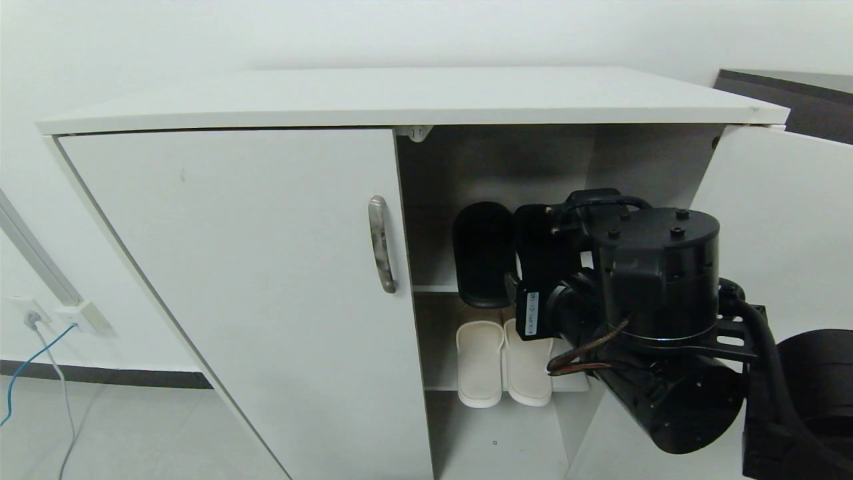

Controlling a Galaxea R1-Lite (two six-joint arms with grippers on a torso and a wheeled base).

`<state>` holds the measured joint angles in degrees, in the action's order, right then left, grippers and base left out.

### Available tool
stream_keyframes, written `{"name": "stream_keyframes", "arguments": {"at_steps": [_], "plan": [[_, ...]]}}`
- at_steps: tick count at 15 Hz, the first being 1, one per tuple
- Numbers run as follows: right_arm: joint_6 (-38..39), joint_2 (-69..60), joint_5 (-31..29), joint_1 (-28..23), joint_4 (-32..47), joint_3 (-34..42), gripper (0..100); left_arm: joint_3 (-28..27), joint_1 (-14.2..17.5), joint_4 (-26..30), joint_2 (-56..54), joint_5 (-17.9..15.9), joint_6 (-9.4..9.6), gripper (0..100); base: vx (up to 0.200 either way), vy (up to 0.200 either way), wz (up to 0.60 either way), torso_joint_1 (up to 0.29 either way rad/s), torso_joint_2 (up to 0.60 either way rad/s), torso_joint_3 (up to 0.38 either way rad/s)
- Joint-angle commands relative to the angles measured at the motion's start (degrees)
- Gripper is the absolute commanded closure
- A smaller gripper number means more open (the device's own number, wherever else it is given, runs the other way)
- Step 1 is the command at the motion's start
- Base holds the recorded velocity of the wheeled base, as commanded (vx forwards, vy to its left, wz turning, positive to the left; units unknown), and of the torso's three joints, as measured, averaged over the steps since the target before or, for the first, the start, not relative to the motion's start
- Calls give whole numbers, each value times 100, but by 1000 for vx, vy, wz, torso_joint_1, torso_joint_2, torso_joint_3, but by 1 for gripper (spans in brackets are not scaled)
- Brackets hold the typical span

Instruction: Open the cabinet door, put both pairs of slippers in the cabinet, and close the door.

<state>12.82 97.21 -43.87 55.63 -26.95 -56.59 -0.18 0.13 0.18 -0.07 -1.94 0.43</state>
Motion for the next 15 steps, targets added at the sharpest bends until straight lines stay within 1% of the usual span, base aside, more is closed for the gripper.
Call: {"name": "stream_keyframes", "arguments": {"at_steps": [1, 3, 15], "plan": [[1, -9, 2, 18, -3, 8, 100, 1, 4, -1, 7, 0, 1, 100, 0, 0, 0, 0, 0, 0], [1, -35, 2, 27, -3, 25, 100, 1, 4, 8, 7, 0, 1, 100, 0, 0, 0, 0, 0, 0], [1, 26, 2, 18, -3, 131, 100, 1, 4, -1, 7, 0, 1, 100, -200, 0, 0, 2, 2, 3]]}}
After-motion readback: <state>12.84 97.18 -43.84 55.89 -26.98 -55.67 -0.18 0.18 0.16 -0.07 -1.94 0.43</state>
